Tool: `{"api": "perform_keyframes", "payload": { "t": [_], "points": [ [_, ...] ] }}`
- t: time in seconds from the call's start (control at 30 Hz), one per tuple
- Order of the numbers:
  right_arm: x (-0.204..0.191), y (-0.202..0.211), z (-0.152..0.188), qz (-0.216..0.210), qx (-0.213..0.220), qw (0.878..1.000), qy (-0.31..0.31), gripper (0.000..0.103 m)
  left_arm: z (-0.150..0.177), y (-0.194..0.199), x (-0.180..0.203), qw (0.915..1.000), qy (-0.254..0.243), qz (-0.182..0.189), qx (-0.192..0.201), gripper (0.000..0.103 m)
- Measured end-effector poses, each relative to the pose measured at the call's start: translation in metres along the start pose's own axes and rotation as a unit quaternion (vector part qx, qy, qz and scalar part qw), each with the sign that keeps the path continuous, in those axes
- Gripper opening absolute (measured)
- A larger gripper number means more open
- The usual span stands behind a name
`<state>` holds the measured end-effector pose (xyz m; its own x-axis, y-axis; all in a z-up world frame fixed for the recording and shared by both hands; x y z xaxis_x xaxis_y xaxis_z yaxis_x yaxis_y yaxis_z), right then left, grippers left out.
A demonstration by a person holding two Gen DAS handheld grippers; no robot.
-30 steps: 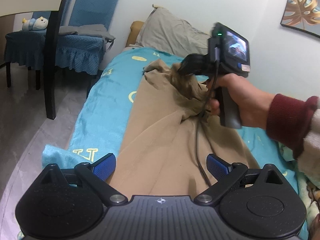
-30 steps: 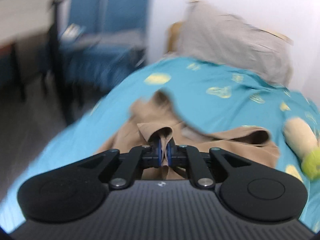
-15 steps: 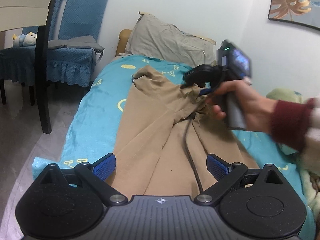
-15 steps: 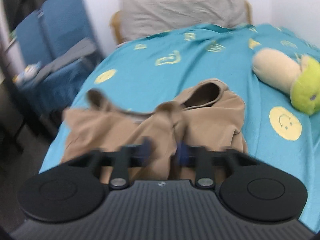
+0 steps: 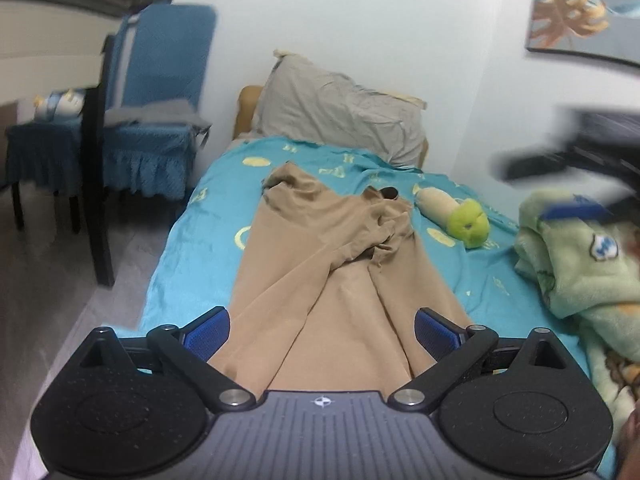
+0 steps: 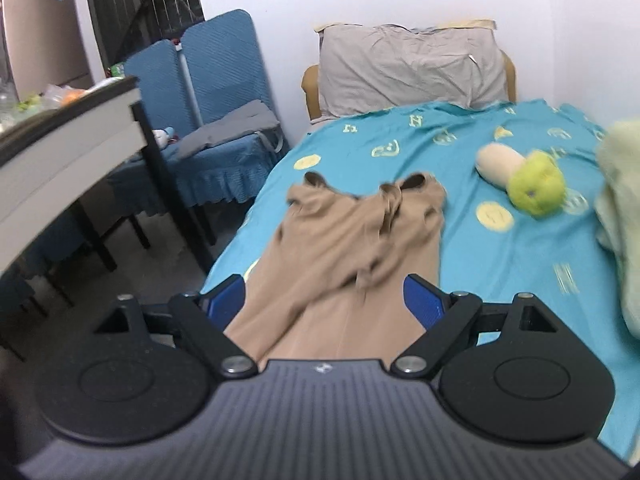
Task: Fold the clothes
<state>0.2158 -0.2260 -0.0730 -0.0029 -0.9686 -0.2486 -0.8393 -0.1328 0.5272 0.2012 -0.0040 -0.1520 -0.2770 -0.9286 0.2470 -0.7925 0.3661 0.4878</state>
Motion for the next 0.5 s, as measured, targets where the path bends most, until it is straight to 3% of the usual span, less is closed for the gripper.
{"api": "perform_keyframes", "payload": {
  "t": [0.2, 0.4, 0.5],
  "points": [
    [0.031, 0.059, 0.059, 0.0, -0.007, 0.997, -0.08, 0.088, 0.007, 0.028, -0.039, 0.9912, 0.122, -0.033, -0.038, 0.099],
    [0.053, 0.061, 0.073, 0.02, -0.012, 0.992, -0.121, 0.087, 0.017, 0.059, -0.081, 0.9682, 0.228, -0.081, -0.063, 0.099],
    [0.051, 0.053, 0.075, 0.014, -0.018, 0.992, -0.126, 0.087, 0.027, 0.063, -0.1, 0.951, 0.277, -0.107, -0.087, 0.095]
  ]
}}
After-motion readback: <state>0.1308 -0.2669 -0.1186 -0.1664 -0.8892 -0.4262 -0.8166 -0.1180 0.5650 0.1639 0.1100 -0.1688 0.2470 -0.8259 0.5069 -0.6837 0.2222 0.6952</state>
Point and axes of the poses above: each gripper's, at about its wrist camera, not at the fingertips, and y roughly against the way its jaws point, x to its right, z to its underside, the point moved 8 cm from there along -y, roughly the way its jaws point
